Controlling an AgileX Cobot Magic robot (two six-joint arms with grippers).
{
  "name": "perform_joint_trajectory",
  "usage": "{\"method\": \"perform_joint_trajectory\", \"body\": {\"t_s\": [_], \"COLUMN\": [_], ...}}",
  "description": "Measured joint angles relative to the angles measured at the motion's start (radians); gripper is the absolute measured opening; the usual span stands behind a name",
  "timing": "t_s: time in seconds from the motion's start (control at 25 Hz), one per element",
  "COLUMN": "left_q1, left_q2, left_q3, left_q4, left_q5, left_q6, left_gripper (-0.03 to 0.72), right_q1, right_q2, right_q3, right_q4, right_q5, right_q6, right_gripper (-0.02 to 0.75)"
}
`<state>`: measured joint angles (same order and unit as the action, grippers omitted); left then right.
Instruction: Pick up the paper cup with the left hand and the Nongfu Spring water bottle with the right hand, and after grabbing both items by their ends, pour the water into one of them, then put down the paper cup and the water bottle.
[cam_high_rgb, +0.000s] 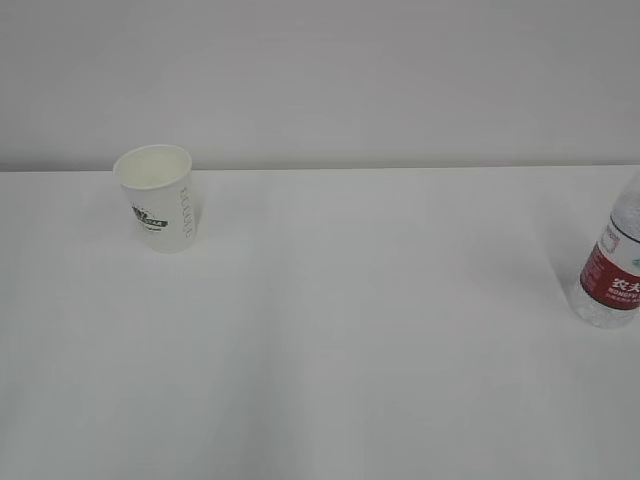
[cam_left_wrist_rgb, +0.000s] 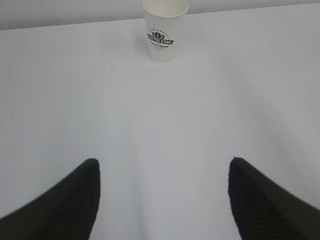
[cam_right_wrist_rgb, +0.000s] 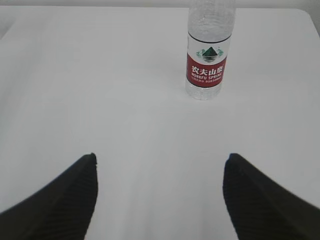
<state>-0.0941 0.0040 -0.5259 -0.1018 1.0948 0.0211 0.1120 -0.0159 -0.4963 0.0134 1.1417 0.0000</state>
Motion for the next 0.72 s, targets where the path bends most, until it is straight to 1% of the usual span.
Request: {"method": "perform_joint_trajectory", "body": {"t_s": [0.28,0.72], "left_q1": [0.0,-0.004], "left_q2": [0.0,0.0], "left_q3": [0.0,0.0], "left_q4": [-0.027,-0.027], "left_q5": [0.0,0.0], "left_q6": [0.0,0.0], "left_gripper": [0.579,0.579], "right_q1": [0.0,0.0], "right_q2": [0.0,0.0], "right_q3": [0.0,0.0], "right_q4": [0.0,0.0], "right_q5": [0.0,0.0], "right_q6": [0.0,0.0], "right_gripper": [0.588,0.588]}}
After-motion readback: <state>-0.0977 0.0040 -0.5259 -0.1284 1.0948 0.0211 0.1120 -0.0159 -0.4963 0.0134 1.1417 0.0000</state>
